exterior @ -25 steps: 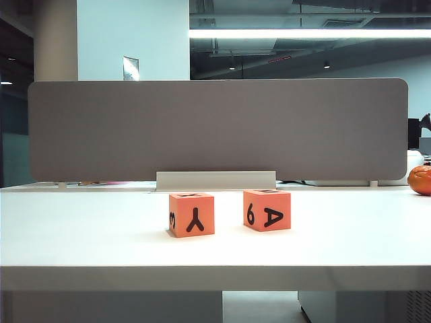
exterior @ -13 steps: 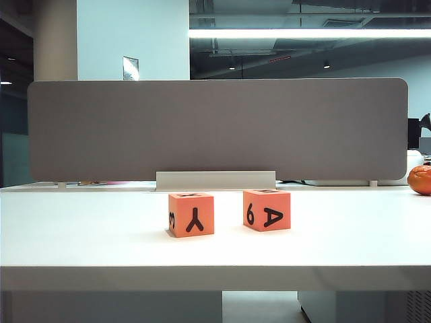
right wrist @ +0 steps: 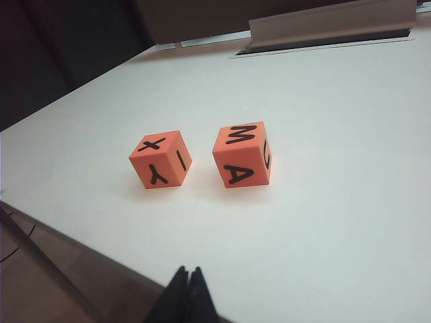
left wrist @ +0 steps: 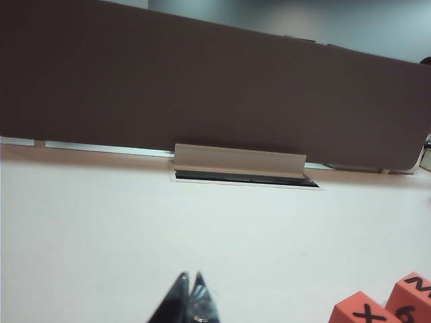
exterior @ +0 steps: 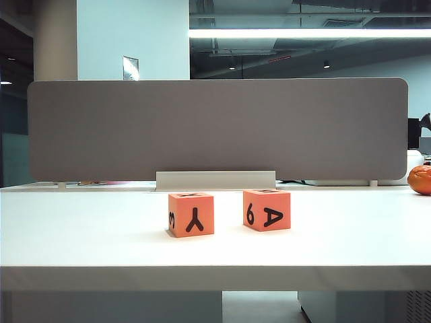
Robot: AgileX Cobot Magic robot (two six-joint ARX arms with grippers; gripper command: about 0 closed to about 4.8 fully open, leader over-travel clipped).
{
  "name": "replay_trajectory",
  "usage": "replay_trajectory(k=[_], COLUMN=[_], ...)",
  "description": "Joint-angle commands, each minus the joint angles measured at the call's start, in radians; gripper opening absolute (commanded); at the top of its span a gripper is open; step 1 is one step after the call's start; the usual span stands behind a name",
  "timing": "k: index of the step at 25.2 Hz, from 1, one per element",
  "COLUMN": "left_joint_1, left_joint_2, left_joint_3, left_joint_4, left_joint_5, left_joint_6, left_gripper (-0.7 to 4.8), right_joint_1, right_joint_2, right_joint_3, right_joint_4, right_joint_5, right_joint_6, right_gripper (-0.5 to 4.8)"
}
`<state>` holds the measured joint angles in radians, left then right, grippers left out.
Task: Stack one letter block on top of another letter block.
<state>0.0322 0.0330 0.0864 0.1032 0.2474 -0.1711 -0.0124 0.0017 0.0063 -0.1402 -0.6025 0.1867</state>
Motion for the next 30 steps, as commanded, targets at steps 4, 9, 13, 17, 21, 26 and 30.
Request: replay_trajectory(k=[4, 9, 13, 17, 21, 26, 30], left_joint_1=[-0.001, -0.001, -0.002, -0.002, -0.026, -0.144, -0.217], left_joint_2=[0.098, 0.250, 0.344, 0.482, 0.636, 0.840, 1.008], left_joint_3=[0.070, 0.127, 0.156, 0.208, 0.265, 0.351, 0.422], left_joint_4=[0.010, 0.038, 0.086, 0.101, 0.148, 0.177, 0.195], left_joint_5=[0.083, 0.130, 0.170, 0.185, 0.187, 0.182, 0.175], left_joint_6=[-0.001, 0.024, 0.042, 0.042, 0.041, 0.044, 0.093], left_gripper=[-0.06, -0.06, -0.06, -0.06, -0.06, -0.06, -0.05], right_joint_1=[0.000, 0.000, 0.000, 0.000, 0.000, -0.002, -0.002], right_joint_2=[-0.002, -0.002, -0.002, -0.002, -0.002, -0.002, -0.002], right_joint_3=[-0.004, -0.004, -0.004, -0.004, -0.004, -0.004, -0.004], right_joint_4=[0.018, 0.017, 0.017, 0.017, 0.017, 0.017, 0.017], right_joint_5=[0.002, 0.007, 0.016, 0.024, 0.024, 0.024, 0.025], right_joint_6=[0.001, 0.001, 0.001, 0.001, 0.001, 0.001, 0.001], right_gripper=[0.00, 0.00, 0.00, 0.00, 0.00, 0.00, 0.00])
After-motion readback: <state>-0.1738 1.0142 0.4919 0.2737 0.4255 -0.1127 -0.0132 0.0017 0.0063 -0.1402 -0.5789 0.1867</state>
